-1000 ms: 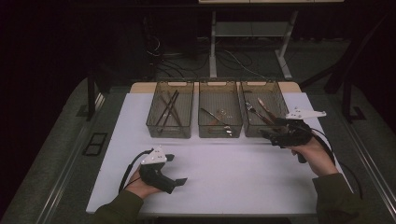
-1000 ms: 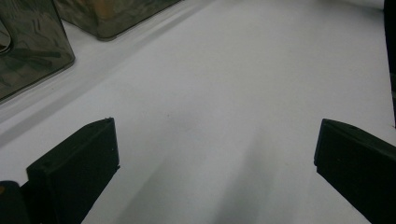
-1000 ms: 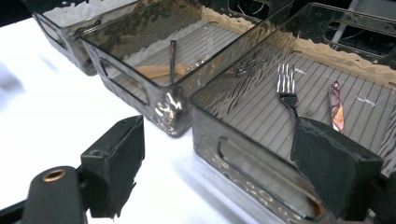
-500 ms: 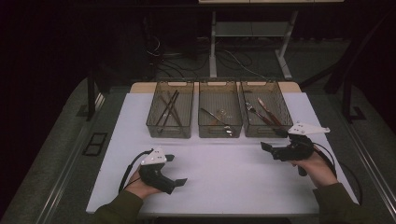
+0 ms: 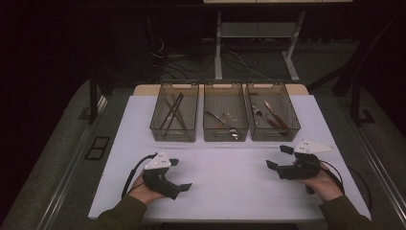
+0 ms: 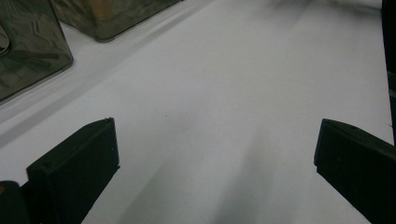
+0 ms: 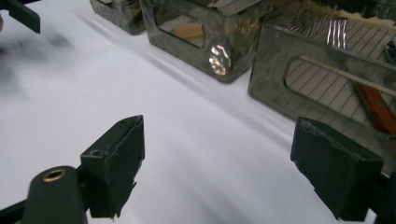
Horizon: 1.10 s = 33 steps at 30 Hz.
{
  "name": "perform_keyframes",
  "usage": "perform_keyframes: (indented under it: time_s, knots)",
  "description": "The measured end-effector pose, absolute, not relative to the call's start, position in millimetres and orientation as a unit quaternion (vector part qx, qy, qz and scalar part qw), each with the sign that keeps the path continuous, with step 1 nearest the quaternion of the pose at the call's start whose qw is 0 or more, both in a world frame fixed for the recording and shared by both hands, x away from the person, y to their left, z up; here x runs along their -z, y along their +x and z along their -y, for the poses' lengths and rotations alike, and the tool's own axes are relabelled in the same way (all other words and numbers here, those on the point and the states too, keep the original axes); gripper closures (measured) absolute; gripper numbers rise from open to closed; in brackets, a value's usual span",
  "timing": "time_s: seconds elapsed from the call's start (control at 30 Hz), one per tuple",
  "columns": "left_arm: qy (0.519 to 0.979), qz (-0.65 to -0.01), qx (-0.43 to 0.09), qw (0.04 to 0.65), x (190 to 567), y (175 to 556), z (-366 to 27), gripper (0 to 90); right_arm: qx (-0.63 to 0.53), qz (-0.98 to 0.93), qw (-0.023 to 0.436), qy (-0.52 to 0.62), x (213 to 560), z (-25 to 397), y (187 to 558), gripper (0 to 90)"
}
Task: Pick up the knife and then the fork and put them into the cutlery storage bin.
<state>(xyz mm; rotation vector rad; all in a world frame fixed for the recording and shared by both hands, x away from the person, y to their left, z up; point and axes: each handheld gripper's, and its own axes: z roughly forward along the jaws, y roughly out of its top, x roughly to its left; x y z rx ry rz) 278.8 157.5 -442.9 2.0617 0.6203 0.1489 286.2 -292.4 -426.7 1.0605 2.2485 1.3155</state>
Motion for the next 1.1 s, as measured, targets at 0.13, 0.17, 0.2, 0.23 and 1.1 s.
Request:
perform_keyframes:
  time_s: [0.13, 0.17, 0.2, 0.23, 1.1]
  knots:
    - [0.842, -0.254, -0.06, 0.472, 443.1, 278.7, -157.3, 0.0, -0.458, -0.793, 0.159, 0.37, 431.1, 291.4, 278.9, 17.7]
    - [0.842, -0.254, -0.06, 0.473, 443.1, 278.7, -157.2, 0.0, -0.457, -0.794, 0.159, 0.368, 432.2, 291.0, 277.2, 17.7]
    - [0.842, -0.253, -0.061, 0.472, 443.0, 278.6, -157.2, 0.0, -0.456, -0.795, 0.157, 0.368, 432.9, 290.4, 275.3, 17.7]
    - [0.842, -0.254, -0.061, 0.473, 443.0, 278.5, -157.2, 0.0, -0.455, -0.796, 0.156, 0.367, 433.8, 289.7, 273.6, 17.7]
    - [0.842, -0.25, -0.058, 0.475, 442.4, 277.2, -157.3, 0.0, -0.428, -0.812, 0.158, 0.363, 448.4, 284.1, 254.0, 12.1]
